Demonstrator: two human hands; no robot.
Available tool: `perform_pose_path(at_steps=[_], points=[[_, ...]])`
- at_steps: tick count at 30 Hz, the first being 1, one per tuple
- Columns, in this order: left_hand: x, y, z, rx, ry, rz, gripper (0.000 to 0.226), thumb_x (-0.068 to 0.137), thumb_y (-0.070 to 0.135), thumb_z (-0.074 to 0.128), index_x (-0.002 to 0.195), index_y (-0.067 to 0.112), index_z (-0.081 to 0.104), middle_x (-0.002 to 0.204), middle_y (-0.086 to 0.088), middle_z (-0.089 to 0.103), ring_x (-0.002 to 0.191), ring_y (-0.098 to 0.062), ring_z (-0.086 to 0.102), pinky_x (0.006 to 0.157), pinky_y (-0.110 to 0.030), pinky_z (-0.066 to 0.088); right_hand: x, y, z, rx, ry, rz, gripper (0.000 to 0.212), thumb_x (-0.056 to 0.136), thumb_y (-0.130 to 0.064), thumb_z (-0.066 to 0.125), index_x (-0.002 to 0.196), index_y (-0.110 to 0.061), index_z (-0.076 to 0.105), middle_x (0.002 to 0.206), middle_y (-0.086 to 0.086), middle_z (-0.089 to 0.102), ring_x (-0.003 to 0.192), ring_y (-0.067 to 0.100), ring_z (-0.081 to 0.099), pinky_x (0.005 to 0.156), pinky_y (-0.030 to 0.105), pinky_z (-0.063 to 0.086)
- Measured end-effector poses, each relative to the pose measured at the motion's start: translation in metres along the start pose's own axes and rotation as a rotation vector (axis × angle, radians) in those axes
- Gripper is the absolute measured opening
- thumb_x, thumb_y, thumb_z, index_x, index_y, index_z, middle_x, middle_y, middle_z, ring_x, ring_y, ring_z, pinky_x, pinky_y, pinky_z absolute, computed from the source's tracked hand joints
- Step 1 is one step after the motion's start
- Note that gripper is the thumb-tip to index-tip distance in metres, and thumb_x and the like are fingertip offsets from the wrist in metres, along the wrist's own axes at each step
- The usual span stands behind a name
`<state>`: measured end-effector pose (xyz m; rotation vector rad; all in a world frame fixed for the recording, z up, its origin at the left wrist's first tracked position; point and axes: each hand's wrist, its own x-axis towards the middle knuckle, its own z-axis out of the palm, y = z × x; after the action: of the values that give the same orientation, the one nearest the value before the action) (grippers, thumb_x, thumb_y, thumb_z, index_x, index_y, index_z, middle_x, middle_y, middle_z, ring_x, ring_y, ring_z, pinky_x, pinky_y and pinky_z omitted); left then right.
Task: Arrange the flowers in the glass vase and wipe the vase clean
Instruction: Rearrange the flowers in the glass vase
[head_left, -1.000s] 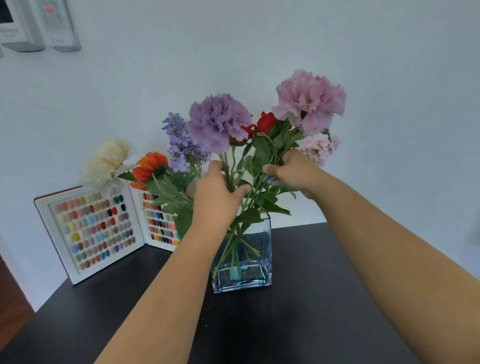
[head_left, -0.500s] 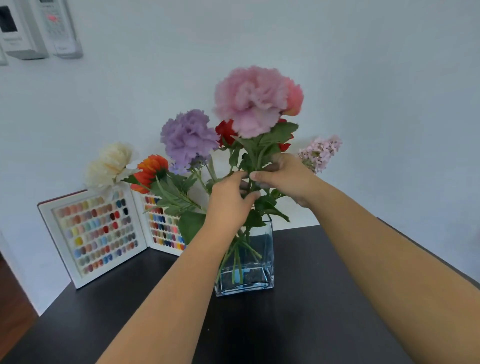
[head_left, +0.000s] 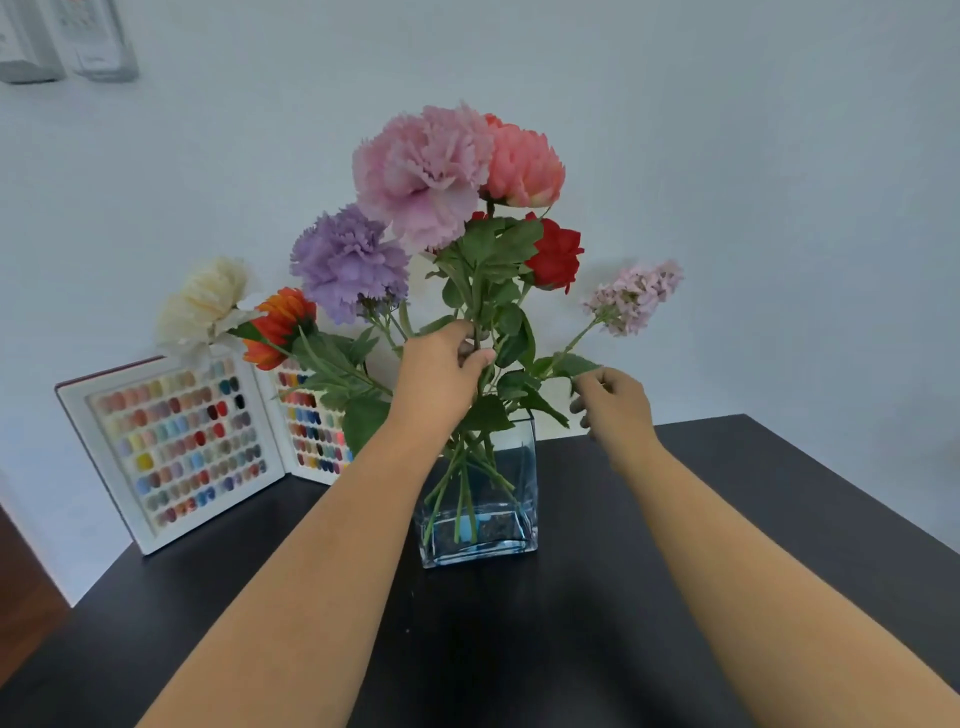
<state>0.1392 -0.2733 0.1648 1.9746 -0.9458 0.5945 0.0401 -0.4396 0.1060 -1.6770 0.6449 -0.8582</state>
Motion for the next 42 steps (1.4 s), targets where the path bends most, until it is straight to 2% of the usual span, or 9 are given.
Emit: perform_pose_path(at_steps=[6,14,16,20,23,30,34,37,42], points=[[0.002,-0.005,-0.002,0.028,-0.026,0.004,0.018,0.09,0.026,0.068,0.099,0.011,0.069,0.066,0.015,0.051,0.065,-0.008,0.051,0.057,-0.02,0.033,0.015,-0.012,0.019,0.425,-0.382,0.226,0.014,0.09,-0.031,0.054,0.092,-0.021,0.064,0.094,0.002,0.072,0.089,0.02,0.059,0.08,0.036,0.046],[0.011,-0.008,-0.003,0.06,-0.076,-0.025,0.025,0.088,0.032,0.07,0.076,0.017,0.053,0.06,0.009,0.054,0.055,-0.002,0.047,0.05,-0.019,0.031,0.026,-0.045,0.005,0.391,-0.213,0.0,0.013,0.097,-0.015,0.055,0.106,-0.007,0.06,0.084,0.011,0.069,0.056,0.014,0.066,0.052,0.02,0.052],[0.013,-0.009,-0.003,0.08,-0.074,-0.034,0.028,0.087,0.034,0.07,0.073,0.019,0.051,0.06,0.007,0.055,0.055,-0.004,0.048,0.048,-0.021,0.029,0.029,-0.059,-0.006,0.309,-0.208,-0.123,0.01,0.097,-0.011,0.055,0.104,-0.006,0.06,0.08,0.012,0.069,0.056,0.014,0.067,0.055,0.02,0.054],[0.019,-0.013,-0.003,0.021,-0.083,-0.077,0.03,0.084,0.033,0.074,0.073,0.013,0.055,0.066,-0.005,0.066,0.067,-0.022,0.067,0.061,-0.031,0.051,0.029,-0.083,-0.028,0.168,-0.257,-0.307,0.006,0.095,-0.008,0.057,0.098,-0.009,0.062,0.078,0.007,0.069,0.063,0.015,0.068,0.064,0.023,0.056],[0.023,-0.014,-0.001,-0.016,-0.086,-0.115,0.03,0.082,0.034,0.076,0.074,0.01,0.06,0.069,-0.01,0.069,0.07,-0.025,0.071,0.066,-0.038,0.055,0.025,-0.095,-0.04,0.147,-0.302,-0.378,0.009,0.093,-0.005,0.06,0.094,-0.013,0.062,0.073,0.001,0.071,0.068,0.015,0.069,0.066,0.022,0.056],[0.034,-0.008,0.008,-0.019,-0.112,-0.191,0.036,0.082,0.033,0.076,0.064,0.02,0.048,0.071,-0.007,0.065,0.072,-0.026,0.069,0.07,-0.04,0.057,0.017,-0.109,-0.059,0.151,-0.304,-0.451,0.01,0.094,0.001,0.057,0.1,-0.007,0.057,0.079,0.005,0.067,0.069,0.015,0.066,0.07,0.026,0.056],[0.039,-0.005,0.012,0.011,-0.138,-0.207,0.03,0.082,0.034,0.076,0.073,0.013,0.057,0.077,-0.007,0.067,0.073,-0.025,0.067,0.063,-0.032,0.053,0.015,-0.119,-0.073,0.126,-0.317,-0.503,0.016,0.094,0.0,0.056,0.11,0.002,0.055,0.087,0.011,0.065,0.072,0.018,0.065,0.071,0.028,0.057],[0.042,-0.004,0.014,0.03,-0.148,-0.22,0.028,0.08,0.037,0.077,0.082,0.013,0.064,0.081,-0.007,0.068,0.071,-0.022,0.064,0.055,-0.026,0.046,0.009,-0.124,-0.073,0.102,-0.327,-0.525,0.015,0.095,0.001,0.055,0.105,-0.009,0.055,0.09,0.011,0.065,0.072,0.016,0.066,0.073,0.029,0.059],[0.039,0.0,0.016,-0.009,-0.207,-0.212,0.03,0.078,0.035,0.08,0.091,0.011,0.068,0.079,-0.011,0.07,0.069,-0.026,0.069,0.068,-0.041,0.059,0.007,-0.117,-0.053,0.037,-0.376,-0.488,0.024,0.095,0.003,0.053,0.101,-0.02,0.056,0.093,0.007,0.067,0.072,0.014,0.066,0.073,0.027,0.058]])
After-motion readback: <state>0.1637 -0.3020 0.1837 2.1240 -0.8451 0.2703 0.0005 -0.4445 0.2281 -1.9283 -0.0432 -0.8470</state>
